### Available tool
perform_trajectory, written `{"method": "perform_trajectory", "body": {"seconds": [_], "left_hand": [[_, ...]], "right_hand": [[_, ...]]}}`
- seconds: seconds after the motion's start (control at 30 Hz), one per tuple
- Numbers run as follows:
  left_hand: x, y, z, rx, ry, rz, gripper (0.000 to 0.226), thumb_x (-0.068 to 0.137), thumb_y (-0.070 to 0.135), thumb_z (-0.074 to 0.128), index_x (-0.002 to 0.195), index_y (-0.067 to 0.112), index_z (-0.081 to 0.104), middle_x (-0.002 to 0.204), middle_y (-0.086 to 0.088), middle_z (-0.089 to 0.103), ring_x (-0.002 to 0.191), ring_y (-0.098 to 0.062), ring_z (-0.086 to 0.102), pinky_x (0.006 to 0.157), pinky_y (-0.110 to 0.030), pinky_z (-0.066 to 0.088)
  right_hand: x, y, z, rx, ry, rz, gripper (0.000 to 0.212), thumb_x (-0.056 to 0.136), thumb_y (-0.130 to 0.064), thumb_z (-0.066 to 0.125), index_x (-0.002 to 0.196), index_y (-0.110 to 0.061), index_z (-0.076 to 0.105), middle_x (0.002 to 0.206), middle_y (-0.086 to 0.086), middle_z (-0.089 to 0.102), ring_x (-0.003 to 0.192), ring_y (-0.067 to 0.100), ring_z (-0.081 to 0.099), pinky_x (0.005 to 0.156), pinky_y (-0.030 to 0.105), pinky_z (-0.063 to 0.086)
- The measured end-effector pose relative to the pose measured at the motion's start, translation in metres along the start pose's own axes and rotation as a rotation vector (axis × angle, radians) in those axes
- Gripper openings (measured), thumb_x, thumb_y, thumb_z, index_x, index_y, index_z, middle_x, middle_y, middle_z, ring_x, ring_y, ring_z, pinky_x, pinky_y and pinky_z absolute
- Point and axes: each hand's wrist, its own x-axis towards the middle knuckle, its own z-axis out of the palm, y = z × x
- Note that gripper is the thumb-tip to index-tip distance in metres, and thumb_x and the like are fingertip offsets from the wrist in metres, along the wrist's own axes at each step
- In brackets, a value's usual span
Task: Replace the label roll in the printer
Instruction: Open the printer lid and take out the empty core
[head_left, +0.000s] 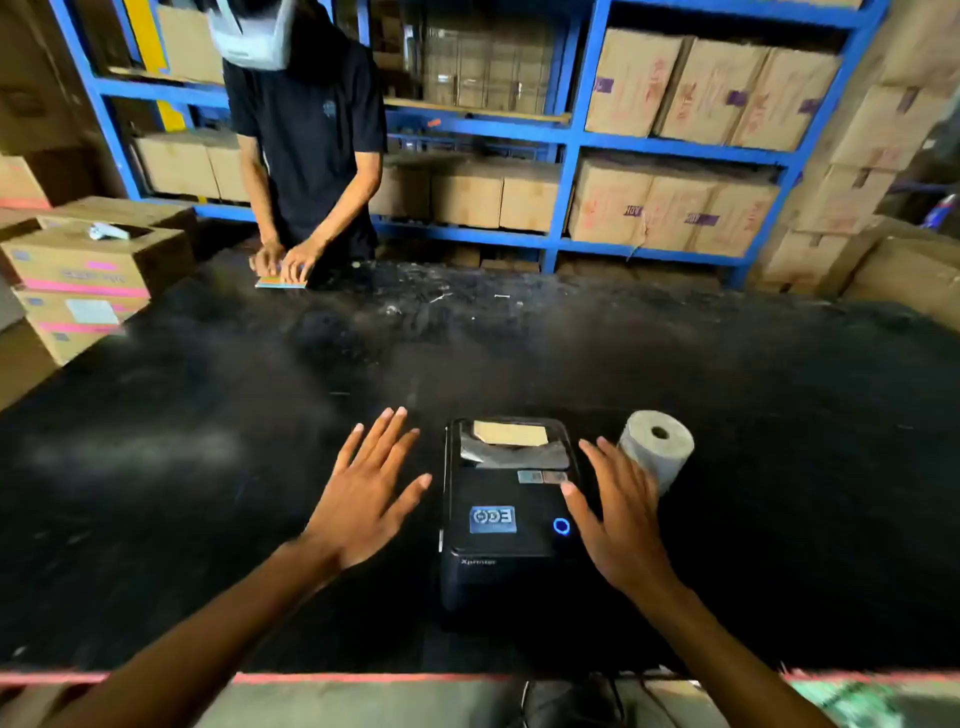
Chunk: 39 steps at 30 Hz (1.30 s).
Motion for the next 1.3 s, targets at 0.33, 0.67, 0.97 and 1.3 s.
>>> {"method": "perform_trajectory", "body": {"seconds": [0.33,0.67,0.97,1.3], "left_hand": [[-0.060,0.041,0.075,-0.705,-0.206,-0.435,0.054,0.100,0.042,0.037,0.150,0.024,0.028,0.159,0.002,0.026,0.146,-0.010,0.020,0.122,-0.034,0.012],[-0.060,0.062,0.073,-1.178,-0.200,-0.702,0.051,0.100,0.040,0.037,0.149,0.028,0.029,0.150,0.007,0.042,0.134,-0.008,0.040,0.119,-0.037,0.025],[-0.066,0.056,0.076,-1.271,-0.268,-0.691,0.047,0.090,0.066,0.036,0.131,0.048,0.052,0.137,0.014,0.059,0.128,-0.008,0.051,0.113,-0.042,0.035],[-0.067,0.052,0.086,-0.974,-0.168,-0.638,0.050,0.089,0.014,0.066,0.136,0.010,0.050,0.125,-0.002,0.066,0.114,-0.011,0.063,0.103,-0.029,0.047]], "right_hand": [[-0.067,0.010,0.042,0.582,0.007,0.407,0.054,0.091,-0.039,0.052,0.141,-0.037,0.033,0.144,0.001,0.044,0.130,0.018,0.043,0.109,0.041,0.036],[-0.069,0.015,0.048,0.646,0.034,0.469,0.045,0.089,-0.036,0.058,0.133,-0.027,0.051,0.121,0.002,0.061,0.107,0.013,0.058,0.097,0.036,0.048],[-0.062,0.022,0.043,0.574,0.058,0.387,0.056,0.080,-0.050,0.055,0.126,-0.017,0.059,0.100,0.006,0.059,0.090,0.022,0.061,0.084,0.041,0.054],[0.061,-0.009,0.001,0.486,0.177,0.466,0.071,0.067,-0.080,0.049,0.042,-0.014,0.041,0.036,-0.009,0.041,0.042,0.008,0.042,0.047,0.025,0.036]]}}
